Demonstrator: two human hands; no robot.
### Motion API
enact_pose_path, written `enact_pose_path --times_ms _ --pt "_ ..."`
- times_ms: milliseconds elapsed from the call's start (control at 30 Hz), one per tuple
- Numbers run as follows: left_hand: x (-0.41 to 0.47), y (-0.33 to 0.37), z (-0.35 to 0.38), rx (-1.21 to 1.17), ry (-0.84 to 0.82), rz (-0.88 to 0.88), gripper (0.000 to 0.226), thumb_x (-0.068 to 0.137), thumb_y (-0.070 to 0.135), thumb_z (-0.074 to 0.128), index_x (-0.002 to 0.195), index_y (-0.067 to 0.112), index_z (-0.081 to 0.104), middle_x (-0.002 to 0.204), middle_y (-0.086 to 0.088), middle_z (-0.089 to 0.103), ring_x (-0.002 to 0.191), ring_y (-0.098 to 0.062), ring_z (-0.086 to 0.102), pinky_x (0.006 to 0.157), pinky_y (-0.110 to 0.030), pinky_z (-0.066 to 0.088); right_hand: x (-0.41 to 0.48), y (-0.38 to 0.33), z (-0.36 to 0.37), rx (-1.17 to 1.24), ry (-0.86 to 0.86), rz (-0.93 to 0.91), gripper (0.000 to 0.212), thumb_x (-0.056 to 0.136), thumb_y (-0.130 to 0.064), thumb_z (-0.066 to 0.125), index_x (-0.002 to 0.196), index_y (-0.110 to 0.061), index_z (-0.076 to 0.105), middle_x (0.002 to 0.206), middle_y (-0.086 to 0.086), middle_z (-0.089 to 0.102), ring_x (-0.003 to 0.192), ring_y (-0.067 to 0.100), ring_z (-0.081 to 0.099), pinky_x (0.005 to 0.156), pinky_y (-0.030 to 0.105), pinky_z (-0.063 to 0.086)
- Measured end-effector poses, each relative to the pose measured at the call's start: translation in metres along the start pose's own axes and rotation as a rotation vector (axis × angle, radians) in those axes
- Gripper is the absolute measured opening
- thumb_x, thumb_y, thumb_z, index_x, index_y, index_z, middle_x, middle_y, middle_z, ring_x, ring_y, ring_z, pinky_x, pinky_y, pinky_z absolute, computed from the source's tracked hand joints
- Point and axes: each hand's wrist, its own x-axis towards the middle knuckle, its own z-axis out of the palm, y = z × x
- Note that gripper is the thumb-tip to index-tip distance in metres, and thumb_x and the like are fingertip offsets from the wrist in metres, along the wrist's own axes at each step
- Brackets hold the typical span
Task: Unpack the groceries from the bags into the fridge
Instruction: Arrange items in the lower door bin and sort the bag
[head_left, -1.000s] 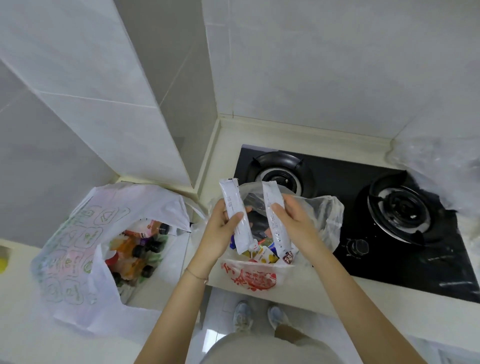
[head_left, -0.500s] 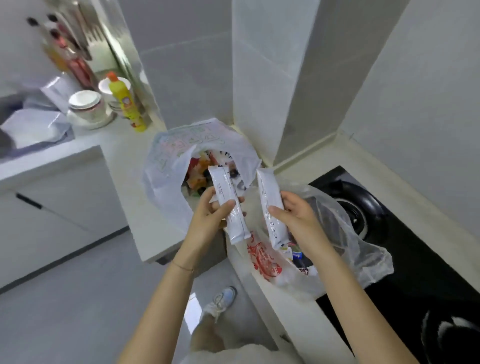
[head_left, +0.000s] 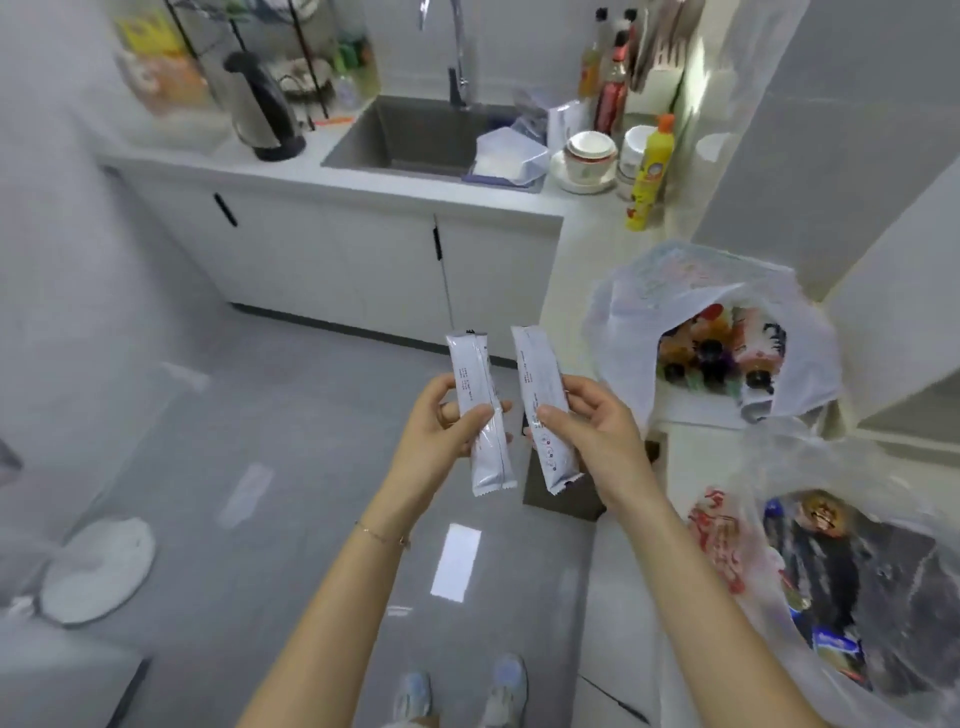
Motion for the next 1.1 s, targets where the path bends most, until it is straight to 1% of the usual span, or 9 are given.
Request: enact_pose_path --times_ms 167,267,333,400,500,633,733,900,1100 --pt "-0.053 0.0 -0.083 -0.042 0.261 0.031 0.029 0.096 0.008 0.057 0.123 0.007 0.049 0.099 -0.003 0.076 0.081 -0.025 0.074 0.062 -0.024 0.055 -0.005 0.0 0.098 -0.068 -0.253 -0.02 0.033 0.087 -0.006 0.067 0.112 -0.027 0.062 0.112 -0.002 0.07 0.1 0.021 0.069 0.088 0.039 0.057" --pt "-0.088 -0.005 -0.126 -0.081 0.388 0.047 0.028 0.096 0.008 0.057 0.123 0.009 0.049 0.098 -0.003 0.076 0.081 -0.026 0.074 0.063 -0.025 0.055 -0.019 0.002 0.152 -0.097 -0.359 -0.029 0.033 0.087 -0.003 0.067 0.115 -0.019 0.063 0.111 0.0 0.071 0.098 0.021 0.07 0.086 0.034 0.058" --pt "-0.111 -0.009 -0.152 -0.106 0.459 0.064 0.026 0.096 0.008 0.057 0.121 0.011 0.05 0.099 -0.004 0.076 0.082 -0.027 0.074 0.063 -0.026 0.056 -0.031 0.004 0.185 -0.093 -0.413 -0.022 0.033 0.086 0.0 0.066 0.117 -0.013 0.063 0.109 0.004 0.072 0.095 0.023 0.071 0.084 0.034 0.058" --pt "-0.132 -0.014 -0.177 -0.112 0.512 0.081 0.023 0.096 0.008 0.057 0.117 0.015 0.052 0.1 -0.004 0.076 0.084 -0.028 0.073 0.068 -0.031 0.057 -0.045 0.006 0.215 -0.11 -0.463 -0.028 0.033 0.086 0.001 0.065 0.118 -0.009 0.062 0.108 0.006 0.072 0.092 0.024 0.071 0.083 0.033 0.057" --pt "-0.165 -0.022 -0.215 -0.116 0.568 0.104 0.021 0.096 0.009 0.057 0.113 0.02 0.052 0.101 -0.004 0.075 0.089 -0.031 0.072 0.077 -0.04 0.058 -0.069 0.009 0.259 -0.138 -0.517 -0.042 0.032 0.087 0.001 0.064 0.117 -0.009 0.063 0.107 0.005 0.072 0.092 0.023 0.071 0.082 0.032 0.057" --pt "-0.218 -0.026 -0.265 -0.144 0.614 0.154 0.023 0.096 0.008 0.057 0.118 0.014 0.051 0.1 -0.006 0.075 0.085 -0.032 0.073 0.071 -0.035 0.058 -0.109 0.015 0.318 -0.158 -0.591 -0.068 0.03 0.087 0.0 0.064 0.114 -0.012 0.065 0.106 0.005 0.073 0.092 0.028 0.071 0.084 0.037 0.057" --pt "-0.262 -0.026 -0.305 -0.14 0.643 0.196 0.025 0.095 0.007 0.057 0.119 0.011 0.051 0.1 -0.007 0.075 0.083 -0.033 0.073 0.07 -0.035 0.059 -0.145 0.019 0.364 -0.153 -0.636 -0.087 0.029 0.087 0.0 0.064 0.113 -0.012 0.065 0.104 0.004 0.073 0.088 0.028 0.072 0.082 0.039 0.057" --pt "-0.338 -0.033 -0.37 -0.108 0.688 0.227 0.023 0.095 0.007 0.058 0.117 0.014 0.053 0.097 -0.007 0.076 0.082 -0.03 0.073 0.067 -0.029 0.057 -0.207 0.032 0.44 -0.147 -0.693 -0.116 0.027 0.087 -0.002 0.066 0.112 -0.011 0.066 0.105 0.006 0.073 0.091 0.03 0.071 0.089 0.045 0.055" --pt "-0.419 -0.043 -0.438 -0.059 0.768 0.234 0.022 0.095 0.01 0.058 0.115 0.018 0.053 0.099 -0.006 0.075 0.089 -0.028 0.072 0.074 -0.036 0.057 -0.277 0.045 0.514 -0.13 -0.742 -0.136 0.027 0.085 -0.001 0.068 0.105 -0.019 0.068 0.098 0.0 0.074 0.084 0.024 0.072 0.085 0.05 0.056"
